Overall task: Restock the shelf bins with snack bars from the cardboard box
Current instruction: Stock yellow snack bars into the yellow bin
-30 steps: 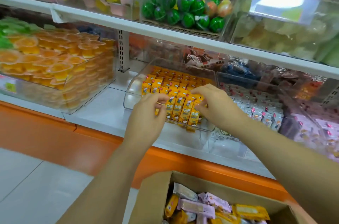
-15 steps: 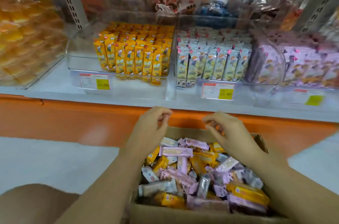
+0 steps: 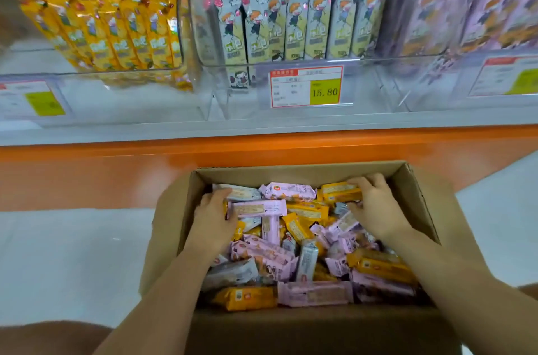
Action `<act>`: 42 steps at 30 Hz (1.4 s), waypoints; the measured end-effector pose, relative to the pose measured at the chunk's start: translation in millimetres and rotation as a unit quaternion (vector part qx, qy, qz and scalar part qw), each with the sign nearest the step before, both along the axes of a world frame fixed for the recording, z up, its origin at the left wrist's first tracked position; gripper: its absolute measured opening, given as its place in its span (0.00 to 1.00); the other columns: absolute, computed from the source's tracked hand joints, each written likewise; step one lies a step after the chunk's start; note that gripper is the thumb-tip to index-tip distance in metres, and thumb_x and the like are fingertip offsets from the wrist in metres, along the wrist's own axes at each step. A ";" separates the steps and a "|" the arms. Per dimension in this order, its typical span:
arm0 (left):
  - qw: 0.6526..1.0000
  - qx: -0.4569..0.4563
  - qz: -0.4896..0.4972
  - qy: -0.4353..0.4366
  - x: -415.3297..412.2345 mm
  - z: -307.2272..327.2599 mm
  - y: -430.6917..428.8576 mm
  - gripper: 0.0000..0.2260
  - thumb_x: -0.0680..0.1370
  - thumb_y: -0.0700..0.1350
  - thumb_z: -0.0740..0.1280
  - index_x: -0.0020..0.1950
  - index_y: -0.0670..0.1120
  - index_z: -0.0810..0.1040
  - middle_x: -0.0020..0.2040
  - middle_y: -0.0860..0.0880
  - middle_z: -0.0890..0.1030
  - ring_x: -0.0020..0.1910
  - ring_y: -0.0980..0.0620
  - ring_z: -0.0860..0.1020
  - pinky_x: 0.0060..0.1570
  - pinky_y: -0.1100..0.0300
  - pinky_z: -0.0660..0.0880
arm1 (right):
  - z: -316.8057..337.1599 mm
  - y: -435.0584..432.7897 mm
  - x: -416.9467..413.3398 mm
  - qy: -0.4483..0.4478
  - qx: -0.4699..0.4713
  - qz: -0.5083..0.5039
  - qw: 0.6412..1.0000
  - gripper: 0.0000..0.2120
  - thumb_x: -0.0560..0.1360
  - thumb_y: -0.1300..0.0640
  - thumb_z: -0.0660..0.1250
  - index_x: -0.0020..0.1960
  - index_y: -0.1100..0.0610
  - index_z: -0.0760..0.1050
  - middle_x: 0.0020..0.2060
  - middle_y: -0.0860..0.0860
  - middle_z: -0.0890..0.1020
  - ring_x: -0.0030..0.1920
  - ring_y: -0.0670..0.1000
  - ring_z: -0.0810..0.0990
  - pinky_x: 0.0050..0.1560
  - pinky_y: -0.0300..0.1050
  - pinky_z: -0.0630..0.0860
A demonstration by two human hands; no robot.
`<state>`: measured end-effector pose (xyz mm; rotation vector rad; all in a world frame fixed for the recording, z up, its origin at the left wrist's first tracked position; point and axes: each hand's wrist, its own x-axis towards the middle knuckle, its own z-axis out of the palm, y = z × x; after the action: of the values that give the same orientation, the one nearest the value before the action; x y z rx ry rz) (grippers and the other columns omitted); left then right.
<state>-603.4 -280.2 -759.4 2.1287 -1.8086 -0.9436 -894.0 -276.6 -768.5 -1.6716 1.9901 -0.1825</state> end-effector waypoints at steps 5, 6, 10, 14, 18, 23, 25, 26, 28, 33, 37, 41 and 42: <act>0.998 0.051 0.034 -0.001 -0.2 -12.0 2.7 0.28 0.77 0.38 0.65 0.74 0.49 0.59 0.68 0.40 0.65 0.40 0.46 0.74 0.42 0.58 0.68 | -5.5 1.0 2.5 0.042 -0.006 0.012 0.999 0.24 0.75 0.59 0.68 0.69 0.55 0.68 0.63 0.55 0.70 0.62 0.59 0.68 0.64 0.52 0.68; 0.998 0.053 0.037 -0.003 0.7 -12.8 2.9 0.30 0.77 0.39 0.66 0.75 0.49 0.57 0.65 0.40 0.68 0.38 0.47 0.75 0.39 0.59 0.69 | -4.9 0.4 2.1 0.047 -0.001 0.016 0.999 0.23 0.75 0.58 0.68 0.68 0.54 0.69 0.62 0.55 0.72 0.62 0.58 0.67 0.62 0.52 0.69; 0.996 0.078 0.045 0.008 1.0 -13.3 4.3 0.38 0.76 0.42 0.68 0.78 0.48 0.47 0.33 0.47 0.73 0.26 0.51 0.70 0.25 0.61 0.64 | 3.0 -0.5 7.8 0.012 -0.016 0.026 0.999 0.18 0.71 0.54 0.72 0.59 0.53 0.77 0.53 0.51 0.78 0.58 0.56 0.72 0.55 0.48 0.70; 0.996 0.077 0.042 0.023 0.3 -9.3 6.7 0.40 0.74 0.42 0.71 0.77 0.51 0.48 0.40 0.45 0.76 0.32 0.49 0.75 0.30 0.57 0.70 | 19.4 0.0 25.7 -0.079 -0.082 0.011 0.993 0.18 0.70 0.57 0.73 0.59 0.56 0.77 0.51 0.49 0.73 0.50 0.51 0.75 0.50 0.40 0.69; 0.992 0.092 0.058 0.062 2.1 -0.6 6.8 0.40 0.74 0.40 0.71 0.76 0.52 0.50 0.44 0.48 0.73 0.33 0.48 0.75 0.33 0.56 0.72 | 46.3 2.0 43.6 -0.119 -0.152 0.029 0.981 0.19 0.71 0.55 0.72 0.61 0.52 0.76 0.53 0.49 0.75 0.50 0.49 0.76 0.51 0.35 0.66; 0.986 0.120 0.063 0.092 5.7 25.5 8.7 0.38 0.74 0.40 0.69 0.77 0.50 0.50 0.38 0.52 0.70 0.38 0.48 0.75 0.36 0.57 0.73 | 80.4 1.0 56.6 -0.159 -0.151 0.056 0.974 0.09 0.71 0.53 0.73 0.50 0.53 0.79 0.39 0.43 0.71 0.39 0.41 0.71 0.40 0.26 0.64; 0.981 0.148 0.058 0.108 5.4 47.4 7.6 0.32 0.75 0.41 0.69 0.74 0.49 0.58 0.45 0.48 0.77 0.41 0.48 0.77 0.40 0.56 0.76 | 94.2 0.3 58.6 -0.170 -0.134 0.068 0.974 0.08 0.70 0.49 0.73 0.46 0.52 0.79 0.41 0.44 0.74 0.42 0.42 0.73 0.45 0.30 0.67; 0.977 0.158 0.063 0.129 6.1 58.3 6.6 0.25 0.75 0.41 0.68 0.70 0.50 0.64 0.50 0.47 0.77 0.44 0.50 0.77 0.41 0.60 0.77 | 103.2 1.1 59.3 -0.182 -0.125 0.072 0.973 0.08 0.70 0.48 0.72 0.44 0.52 0.80 0.41 0.44 0.76 0.42 0.43 0.76 0.47 0.36 0.71; 0.954 0.171 0.108 0.219 7.3 80.2 6.2 0.15 0.77 0.39 0.65 0.63 0.50 0.71 0.59 0.47 0.74 0.51 0.50 0.74 0.42 0.63 0.78 | 122.2 1.8 59.9 -0.210 -0.110 0.078 0.968 0.10 0.71 0.47 0.72 0.43 0.53 0.80 0.37 0.47 0.81 0.39 0.44 0.80 0.47 0.46 0.77; 0.863 0.191 0.159 0.440 7.7 128.5 17.7 0.10 0.78 0.37 0.62 0.53 0.46 0.81 0.63 0.42 0.74 0.49 0.42 0.81 0.41 0.55 0.80 | 171.7 6.8 54.3 -0.256 -0.084 0.097 0.958 0.09 0.74 0.51 0.68 0.51 0.54 0.77 0.41 0.52 0.82 0.34 0.48 0.82 0.38 0.37 0.78; 0.801 0.199 0.160 0.541 2.3 154.9 28.5 0.08 0.71 0.43 0.70 0.48 0.44 0.83 0.54 0.40 0.80 0.43 0.44 0.82 0.42 0.53 0.82 | 199.3 20.6 44.5 -0.345 -0.020 0.073 0.935 0.05 0.75 0.55 0.67 0.50 0.55 0.77 0.39 0.50 0.81 0.35 0.49 0.82 0.39 0.36 0.79; 0.827 0.157 0.140 0.521 -3.6 167.0 31.7 0.09 0.75 0.39 0.67 0.55 0.44 0.79 0.48 0.45 0.82 0.44 0.47 0.83 0.47 0.54 0.81 | 207.6 31.4 37.9 -0.497 0.043 -0.032 0.866 0.08 0.74 0.58 0.66 0.51 0.61 0.76 0.35 0.53 0.80 0.34 0.49 0.79 0.36 0.36 0.78; 0.838 0.148 0.127 0.510 -5.2 169.7 31.4 0.09 0.76 0.37 0.66 0.56 0.44 0.78 0.48 0.45 0.82 0.44 0.47 0.83 0.46 0.55 0.81 | 209.6 32.4 38.0 -0.518 0.053 -0.050 0.852 0.09 0.73 0.58 0.66 0.51 0.62 0.76 0.36 0.53 0.80 0.34 0.48 0.79 0.35 0.36 0.78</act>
<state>-608.6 -248.8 -589.7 1.3930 -0.8480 -1.8637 -856.0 -244.2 -558.9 -1.0084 1.1978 -0.8051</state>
